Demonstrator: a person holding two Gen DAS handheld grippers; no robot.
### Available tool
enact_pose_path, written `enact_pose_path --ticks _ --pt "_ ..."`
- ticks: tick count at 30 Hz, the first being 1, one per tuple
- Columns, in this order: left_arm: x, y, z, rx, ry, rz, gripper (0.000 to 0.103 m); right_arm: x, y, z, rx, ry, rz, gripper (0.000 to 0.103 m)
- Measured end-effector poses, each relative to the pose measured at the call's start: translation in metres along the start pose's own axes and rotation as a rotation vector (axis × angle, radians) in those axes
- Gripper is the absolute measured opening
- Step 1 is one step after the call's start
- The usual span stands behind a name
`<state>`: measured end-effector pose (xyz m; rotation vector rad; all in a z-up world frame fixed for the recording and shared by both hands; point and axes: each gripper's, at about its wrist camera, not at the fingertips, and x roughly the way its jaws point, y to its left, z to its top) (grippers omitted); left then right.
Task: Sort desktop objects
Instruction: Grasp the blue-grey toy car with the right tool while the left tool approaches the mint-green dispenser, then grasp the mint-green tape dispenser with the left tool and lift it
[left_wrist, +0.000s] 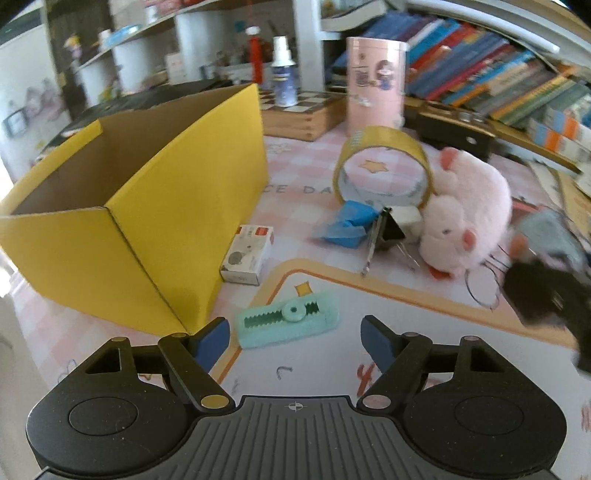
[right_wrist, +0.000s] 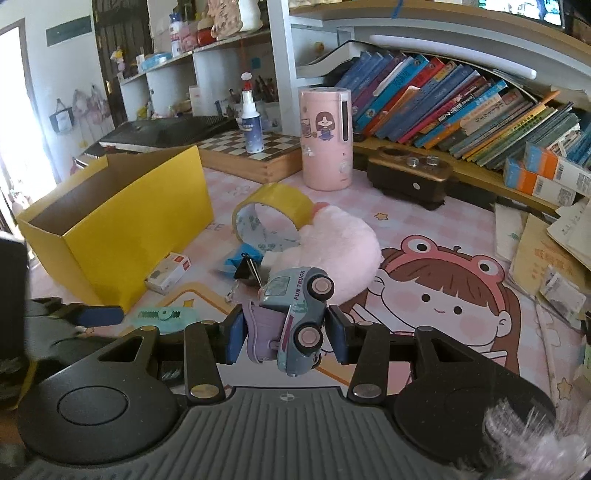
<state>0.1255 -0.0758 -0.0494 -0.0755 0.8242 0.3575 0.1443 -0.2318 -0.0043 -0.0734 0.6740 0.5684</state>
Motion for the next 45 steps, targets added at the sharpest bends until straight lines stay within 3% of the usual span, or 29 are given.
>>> enact_pose_path --ticks 6,13,16,34,45 --pt "0.015 -0.002 0.002 -0.105 0.026 0.085 0.079 -0.002 -0.008 -0.003 -0.008 0.009 0.031 0.043" --pt "0.021 -0.003 0.003 -0.149 0.021 0.106 0.078 -0.003 -0.014 -0.005 -0.02 0.015 0.053 0.043" --pt "0.02 -0.003 0.003 -0.167 0.019 0.082 0.069 -0.003 -0.017 -0.006 -0.014 0.017 0.055 0.043" --pt "-0.015 0.002 -0.006 -0.071 -0.019 -0.054 0.068 -0.009 -0.01 -0.014 0.005 0.038 0.049 0.043" --pt "-0.056 0.03 -0.019 0.004 -0.055 -0.157 0.068 -0.019 0.009 -0.024 -0.011 0.095 0.006 0.043"
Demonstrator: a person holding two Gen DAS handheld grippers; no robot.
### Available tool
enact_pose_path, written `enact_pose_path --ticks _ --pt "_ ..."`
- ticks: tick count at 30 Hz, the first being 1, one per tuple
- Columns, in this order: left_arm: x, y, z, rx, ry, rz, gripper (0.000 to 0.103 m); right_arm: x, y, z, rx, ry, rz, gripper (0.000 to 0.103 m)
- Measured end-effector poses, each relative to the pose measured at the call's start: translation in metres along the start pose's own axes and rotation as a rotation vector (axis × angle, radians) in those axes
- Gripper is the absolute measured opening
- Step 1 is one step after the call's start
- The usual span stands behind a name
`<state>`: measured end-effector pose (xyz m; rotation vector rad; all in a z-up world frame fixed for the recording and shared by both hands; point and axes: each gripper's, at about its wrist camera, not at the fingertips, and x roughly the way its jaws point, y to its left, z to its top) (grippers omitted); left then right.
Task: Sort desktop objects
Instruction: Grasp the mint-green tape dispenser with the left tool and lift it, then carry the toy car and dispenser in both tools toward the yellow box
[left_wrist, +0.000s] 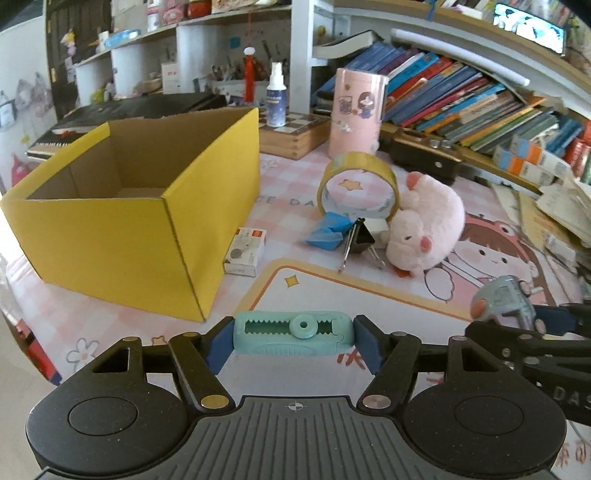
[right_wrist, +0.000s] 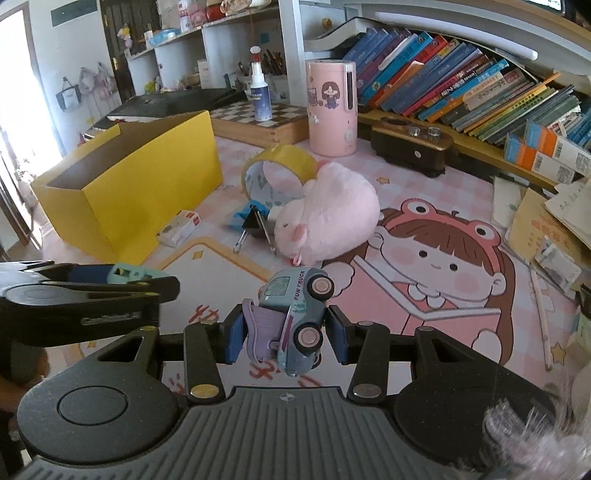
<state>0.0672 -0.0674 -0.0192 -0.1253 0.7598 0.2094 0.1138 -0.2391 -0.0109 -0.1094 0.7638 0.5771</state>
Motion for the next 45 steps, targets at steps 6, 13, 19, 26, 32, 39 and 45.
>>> enact_pose_path --ticks 6,13,19,26,32,39,45 --pt "-0.018 0.023 -0.001 0.036 -0.014 -0.07 0.068 -0.013 0.026 -0.008 0.02 -0.013 -0.033 0.043" --pt "-0.04 0.061 -0.006 0.103 -0.038 -0.139 0.068 -0.024 0.068 -0.018 0.112 -0.027 -0.096 0.043" --pt "-0.057 0.1 -0.013 0.139 -0.047 -0.175 0.068 -0.034 0.117 -0.028 0.144 -0.034 -0.127 0.043" --pt "-0.072 0.141 -0.025 0.182 -0.057 -0.194 0.068 -0.038 0.168 -0.041 0.183 -0.054 -0.153 0.043" --pt "-0.083 0.171 -0.035 0.19 -0.063 -0.192 0.068 -0.038 0.203 -0.049 0.198 -0.058 -0.151 0.043" --pt "-0.09 0.197 -0.04 0.158 -0.063 -0.183 0.068 -0.037 0.231 -0.049 0.168 -0.053 -0.134 0.043" --pt "-0.092 0.215 -0.045 0.133 -0.057 -0.166 0.068 -0.031 0.248 -0.048 0.135 -0.035 -0.11 0.043"
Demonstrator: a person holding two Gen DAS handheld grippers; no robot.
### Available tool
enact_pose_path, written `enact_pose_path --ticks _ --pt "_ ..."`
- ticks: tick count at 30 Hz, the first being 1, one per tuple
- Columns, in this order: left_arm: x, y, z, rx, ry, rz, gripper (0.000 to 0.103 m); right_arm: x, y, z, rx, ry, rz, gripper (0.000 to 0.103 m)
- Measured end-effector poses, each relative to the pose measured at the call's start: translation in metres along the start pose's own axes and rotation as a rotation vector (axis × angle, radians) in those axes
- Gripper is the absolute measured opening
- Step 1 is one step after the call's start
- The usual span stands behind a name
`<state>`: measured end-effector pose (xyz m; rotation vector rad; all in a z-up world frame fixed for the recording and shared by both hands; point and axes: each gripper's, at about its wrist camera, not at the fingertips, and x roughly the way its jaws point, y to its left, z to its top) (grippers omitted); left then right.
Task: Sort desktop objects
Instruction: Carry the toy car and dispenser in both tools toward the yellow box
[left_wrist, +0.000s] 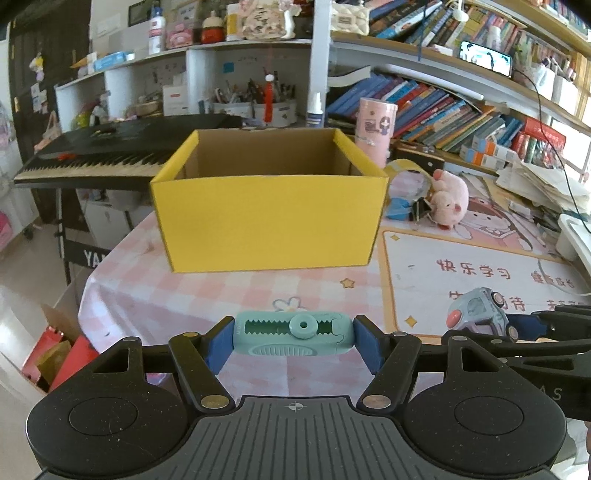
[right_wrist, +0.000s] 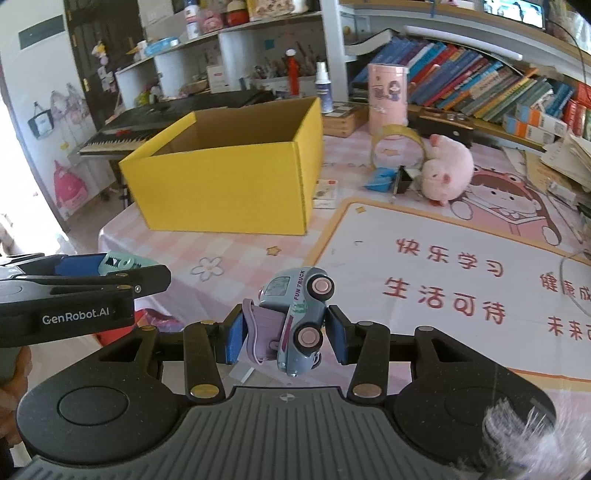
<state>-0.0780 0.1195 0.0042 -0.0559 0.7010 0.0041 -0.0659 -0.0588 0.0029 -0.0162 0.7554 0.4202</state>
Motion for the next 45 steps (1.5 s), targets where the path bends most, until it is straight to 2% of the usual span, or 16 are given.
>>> enact_pose_path --ticks 10,16,45 --pt "-0.004 0.019 -0.011 -0.017 0.03 0.039 0.068 0.012 0.024 -0.006 -0.02 0.042 0.045 0.043" --pt "-0.006 0.028 -0.01 -0.032 0.021 0.051 0.068 0.013 0.032 -0.003 -0.032 0.034 0.055 0.043" --pt "-0.008 0.036 0.0 -0.039 -0.033 0.029 0.068 0.012 0.044 0.014 -0.098 -0.002 0.046 0.043"
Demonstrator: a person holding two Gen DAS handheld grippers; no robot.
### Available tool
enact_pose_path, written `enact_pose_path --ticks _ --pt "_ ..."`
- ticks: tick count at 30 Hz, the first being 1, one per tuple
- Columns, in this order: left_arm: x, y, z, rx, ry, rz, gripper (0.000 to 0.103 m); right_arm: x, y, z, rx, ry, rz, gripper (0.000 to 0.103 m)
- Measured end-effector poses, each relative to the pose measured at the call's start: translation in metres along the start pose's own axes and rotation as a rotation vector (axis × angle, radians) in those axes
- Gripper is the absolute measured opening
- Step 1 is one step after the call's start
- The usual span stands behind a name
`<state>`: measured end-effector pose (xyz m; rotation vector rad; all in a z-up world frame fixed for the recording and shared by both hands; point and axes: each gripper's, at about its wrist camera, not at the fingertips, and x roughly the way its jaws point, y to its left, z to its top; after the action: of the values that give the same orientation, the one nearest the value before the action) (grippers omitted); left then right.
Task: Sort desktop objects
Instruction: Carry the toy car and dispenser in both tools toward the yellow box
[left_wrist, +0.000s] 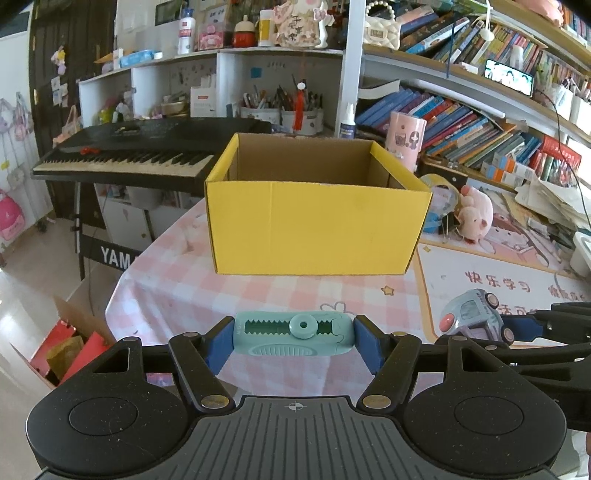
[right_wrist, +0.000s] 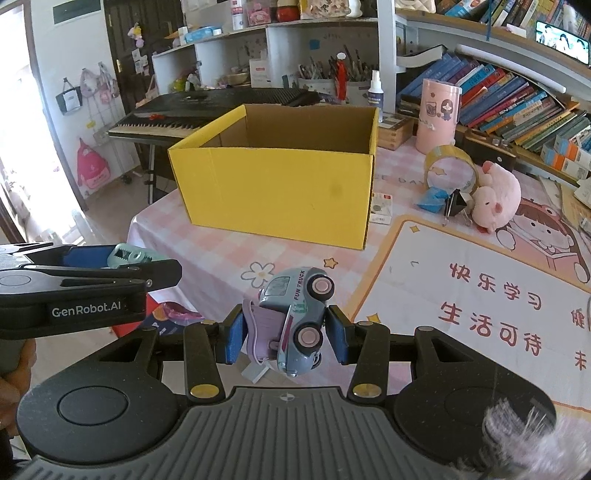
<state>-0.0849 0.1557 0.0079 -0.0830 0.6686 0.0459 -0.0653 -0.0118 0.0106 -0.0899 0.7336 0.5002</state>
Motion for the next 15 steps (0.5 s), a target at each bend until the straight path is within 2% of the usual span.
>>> enact_pose_path --ticks 15 --pt "0.006 0.004 0.014 0.002 -0.002 0.011 0.068 0.01 0.002 0.015 -0.01 0.004 0.027 0.043"
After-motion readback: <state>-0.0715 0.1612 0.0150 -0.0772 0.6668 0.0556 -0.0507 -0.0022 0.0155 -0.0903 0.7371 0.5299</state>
